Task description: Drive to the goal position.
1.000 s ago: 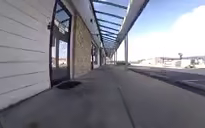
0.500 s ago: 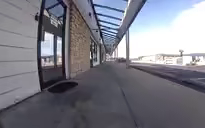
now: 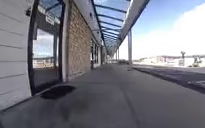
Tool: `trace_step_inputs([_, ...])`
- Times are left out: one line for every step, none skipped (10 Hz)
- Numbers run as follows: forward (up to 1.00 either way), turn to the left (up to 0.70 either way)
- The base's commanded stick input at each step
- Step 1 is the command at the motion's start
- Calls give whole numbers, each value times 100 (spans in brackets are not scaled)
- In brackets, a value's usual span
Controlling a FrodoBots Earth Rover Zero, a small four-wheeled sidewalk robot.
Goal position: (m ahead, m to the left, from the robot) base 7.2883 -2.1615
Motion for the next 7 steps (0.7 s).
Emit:
trace_step_inputs([85,-5])
trace_step_inputs([85,-12])
trace_step_inputs([85,-18])
trace_step_inputs([85,-24])
trace_step_inputs([85,-2])
trace_step_inputs([85,0])
trace_step_inputs([85,0])
